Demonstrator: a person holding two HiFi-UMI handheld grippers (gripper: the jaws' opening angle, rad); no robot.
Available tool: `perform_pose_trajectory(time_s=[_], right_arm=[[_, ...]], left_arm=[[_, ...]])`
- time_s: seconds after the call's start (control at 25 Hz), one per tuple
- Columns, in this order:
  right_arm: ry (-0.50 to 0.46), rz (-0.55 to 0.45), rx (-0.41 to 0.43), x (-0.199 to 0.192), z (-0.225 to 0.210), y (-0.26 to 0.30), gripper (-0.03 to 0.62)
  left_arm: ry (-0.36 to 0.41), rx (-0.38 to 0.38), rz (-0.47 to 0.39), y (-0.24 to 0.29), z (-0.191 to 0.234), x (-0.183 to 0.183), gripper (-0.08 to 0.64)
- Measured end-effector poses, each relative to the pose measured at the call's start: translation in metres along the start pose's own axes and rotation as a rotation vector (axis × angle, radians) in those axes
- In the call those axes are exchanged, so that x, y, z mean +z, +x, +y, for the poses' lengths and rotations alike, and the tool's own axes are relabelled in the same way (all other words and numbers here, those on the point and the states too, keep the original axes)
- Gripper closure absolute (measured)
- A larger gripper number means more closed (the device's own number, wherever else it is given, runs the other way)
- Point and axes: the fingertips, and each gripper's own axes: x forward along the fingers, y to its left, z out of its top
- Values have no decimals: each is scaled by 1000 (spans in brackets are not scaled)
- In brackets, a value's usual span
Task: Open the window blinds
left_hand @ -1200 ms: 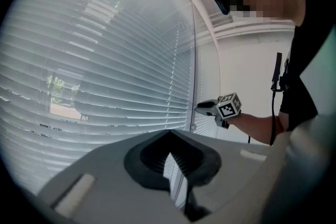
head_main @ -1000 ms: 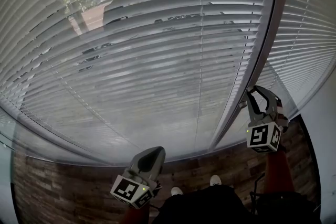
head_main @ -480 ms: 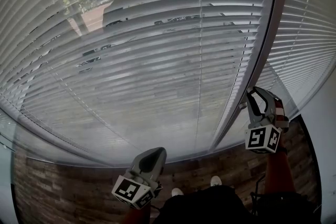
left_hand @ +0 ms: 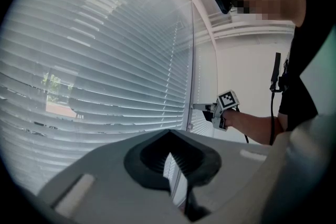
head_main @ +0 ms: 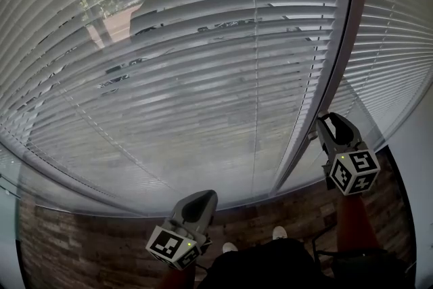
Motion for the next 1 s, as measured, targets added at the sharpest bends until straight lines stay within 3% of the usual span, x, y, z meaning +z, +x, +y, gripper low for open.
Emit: perform_pose_trajectory(time_s=[0.12, 0.52, 0.8, 1.0], right_arm=[[57, -3, 0, -1, -1, 2, 420], [33, 6, -17, -1, -4, 3, 440], [10, 14, -15, 1, -4, 4, 440], [-39, 27, -19, -1, -3, 4, 440]], left_arm=[[2, -1, 9, 0, 1, -1, 560], [1, -18, -53, 0, -2, 9, 560], [2, 2, 0, -2, 1, 2, 560], [-3, -7, -18, -2, -1, 6, 560]])
